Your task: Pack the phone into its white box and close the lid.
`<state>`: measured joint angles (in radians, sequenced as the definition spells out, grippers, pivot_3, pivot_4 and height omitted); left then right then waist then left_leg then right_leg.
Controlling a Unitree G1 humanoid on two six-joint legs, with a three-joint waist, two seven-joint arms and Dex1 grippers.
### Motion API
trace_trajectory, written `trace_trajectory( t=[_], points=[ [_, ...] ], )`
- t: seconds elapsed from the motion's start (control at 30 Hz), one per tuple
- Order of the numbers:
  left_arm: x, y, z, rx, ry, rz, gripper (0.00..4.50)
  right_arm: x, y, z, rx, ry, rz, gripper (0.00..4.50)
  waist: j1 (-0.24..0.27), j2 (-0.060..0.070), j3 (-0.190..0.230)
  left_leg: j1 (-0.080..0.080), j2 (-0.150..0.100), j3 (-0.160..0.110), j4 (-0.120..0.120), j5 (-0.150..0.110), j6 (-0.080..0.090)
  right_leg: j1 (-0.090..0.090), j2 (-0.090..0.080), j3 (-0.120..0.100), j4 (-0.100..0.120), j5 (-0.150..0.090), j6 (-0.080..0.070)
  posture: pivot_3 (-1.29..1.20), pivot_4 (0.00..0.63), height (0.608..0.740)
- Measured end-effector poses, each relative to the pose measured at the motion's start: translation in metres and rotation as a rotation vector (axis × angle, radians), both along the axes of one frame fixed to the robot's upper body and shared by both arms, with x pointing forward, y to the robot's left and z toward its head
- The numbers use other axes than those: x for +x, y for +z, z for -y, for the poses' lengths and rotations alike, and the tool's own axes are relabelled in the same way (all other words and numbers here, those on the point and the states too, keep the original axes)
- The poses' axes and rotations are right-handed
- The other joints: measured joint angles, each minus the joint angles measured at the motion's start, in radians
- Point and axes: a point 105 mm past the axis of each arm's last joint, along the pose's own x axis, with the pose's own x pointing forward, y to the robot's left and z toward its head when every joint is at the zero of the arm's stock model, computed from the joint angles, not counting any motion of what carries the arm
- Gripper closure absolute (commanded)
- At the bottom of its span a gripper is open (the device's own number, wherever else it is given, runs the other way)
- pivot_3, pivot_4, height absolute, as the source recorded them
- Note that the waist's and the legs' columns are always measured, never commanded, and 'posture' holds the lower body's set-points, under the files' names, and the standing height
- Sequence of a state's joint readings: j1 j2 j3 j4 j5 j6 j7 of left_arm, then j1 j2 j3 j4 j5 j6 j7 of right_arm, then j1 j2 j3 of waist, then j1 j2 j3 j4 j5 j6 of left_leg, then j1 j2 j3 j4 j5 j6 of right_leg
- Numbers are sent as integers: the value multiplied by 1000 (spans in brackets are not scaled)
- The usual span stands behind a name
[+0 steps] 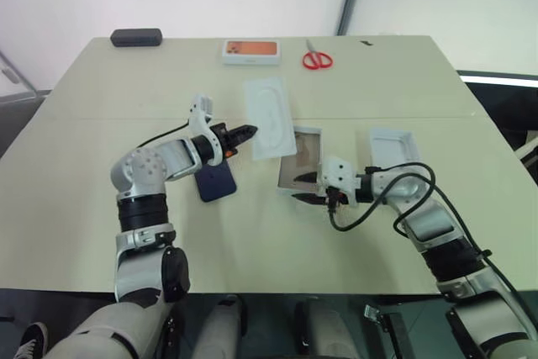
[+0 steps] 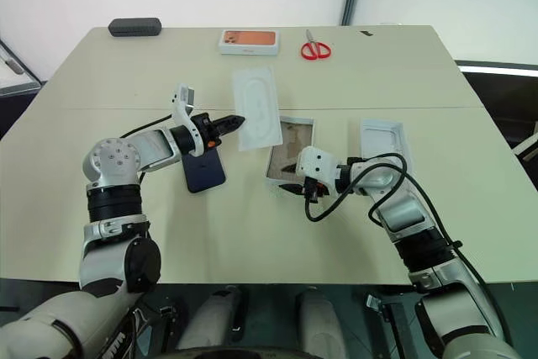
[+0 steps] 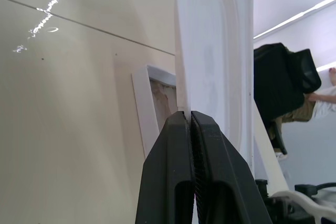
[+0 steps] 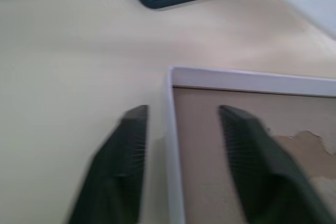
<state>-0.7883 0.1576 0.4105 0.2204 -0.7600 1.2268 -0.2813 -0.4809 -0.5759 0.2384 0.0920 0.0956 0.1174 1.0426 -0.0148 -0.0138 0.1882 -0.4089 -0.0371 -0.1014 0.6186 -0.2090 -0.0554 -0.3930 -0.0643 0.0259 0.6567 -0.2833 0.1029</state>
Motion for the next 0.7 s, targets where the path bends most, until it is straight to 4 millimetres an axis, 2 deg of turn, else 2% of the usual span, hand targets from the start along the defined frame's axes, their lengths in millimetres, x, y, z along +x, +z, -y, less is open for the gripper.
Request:
trace_trajectory(
  t=[0.1,0.23,0.4,0.53,0.7],
  points=[
    [-7,-8,5,21,-22,-9,4500,-2,9,11,75,-44,-52,1155,0,0,0,0,0,-1,0,0,0,0,0,0,0,0,0,0,150,740],
    [-17,-23,16,36,-57,-45,4500,-2,29,43,130,-135,-56,1155,5,0,0,0,-1,-1,0,0,0,1,-1,0,0,0,0,0,150,740],
    [-24,-29,37,24,-95,-56,4500,-6,24,72,85,-207,-64,1155,1,0,0,0,0,0,0,0,0,1,0,0,0,0,0,0,150,740],
    [-27,-35,54,45,-123,-73,4500,-4,26,76,92,-228,-45,1155,-3,0,0,1,0,0,0,0,0,1,0,0,0,0,0,0,150,740],
    [-26,-42,58,73,-108,-95,4500,-3,28,76,97,-238,-24,1155,1,0,0,0,0,0,0,0,0,1,0,0,0,0,0,0,150,740]
  ],
)
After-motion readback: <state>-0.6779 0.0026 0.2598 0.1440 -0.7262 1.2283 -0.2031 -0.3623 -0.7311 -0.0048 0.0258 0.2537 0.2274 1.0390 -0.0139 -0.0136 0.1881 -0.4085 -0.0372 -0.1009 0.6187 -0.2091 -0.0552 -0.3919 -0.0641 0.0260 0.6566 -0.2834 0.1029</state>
